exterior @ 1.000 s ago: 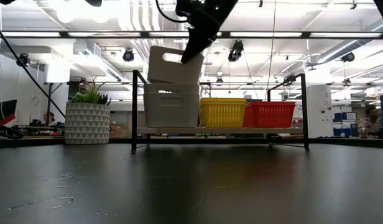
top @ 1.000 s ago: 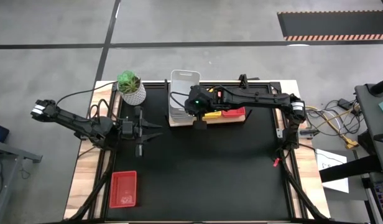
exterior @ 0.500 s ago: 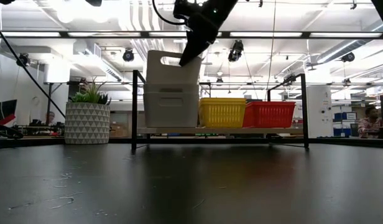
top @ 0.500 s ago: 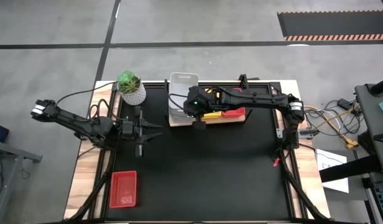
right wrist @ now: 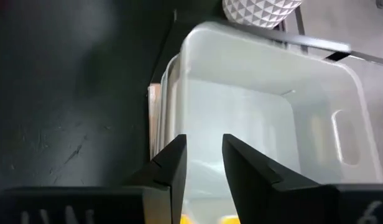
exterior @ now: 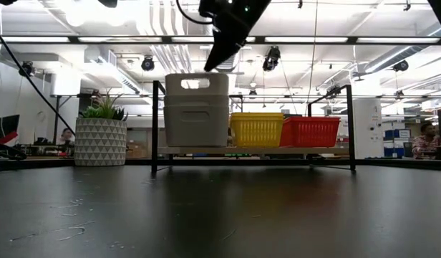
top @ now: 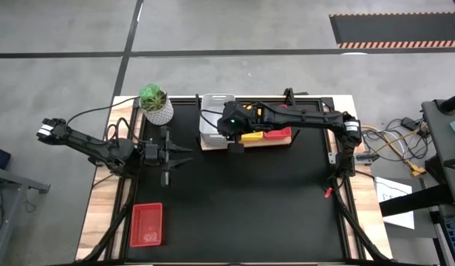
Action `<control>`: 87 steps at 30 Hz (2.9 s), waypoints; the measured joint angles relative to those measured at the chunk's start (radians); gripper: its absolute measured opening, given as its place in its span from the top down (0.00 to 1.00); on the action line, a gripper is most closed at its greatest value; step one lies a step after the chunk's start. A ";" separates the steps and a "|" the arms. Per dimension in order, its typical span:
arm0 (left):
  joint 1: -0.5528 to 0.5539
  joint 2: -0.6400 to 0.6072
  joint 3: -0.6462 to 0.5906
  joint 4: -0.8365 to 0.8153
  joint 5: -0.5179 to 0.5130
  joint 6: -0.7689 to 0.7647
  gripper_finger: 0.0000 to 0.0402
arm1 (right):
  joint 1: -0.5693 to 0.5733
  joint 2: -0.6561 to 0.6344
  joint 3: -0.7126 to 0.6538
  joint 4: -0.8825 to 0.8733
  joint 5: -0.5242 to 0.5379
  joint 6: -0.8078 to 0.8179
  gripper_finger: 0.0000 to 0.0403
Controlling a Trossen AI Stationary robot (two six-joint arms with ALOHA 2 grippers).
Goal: Stack baskets on shelf by color
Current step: Stack the gray bin on top of the gray bin on the shelf, then stack the red bin on top of the red bin on the shelf
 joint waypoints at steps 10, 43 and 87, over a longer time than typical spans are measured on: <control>0.000 0.000 0.000 -0.003 0.000 0.004 0.75 | 0.023 -0.005 0.084 -0.119 0.000 0.064 0.78; 0.000 0.000 0.000 -0.007 0.000 0.031 0.75 | 0.069 0.005 -0.146 0.005 0.082 0.062 0.98; -0.226 0.547 0.205 -0.235 -0.006 -1.300 0.77 | 0.491 -0.705 -1.117 0.855 0.102 -0.035 0.98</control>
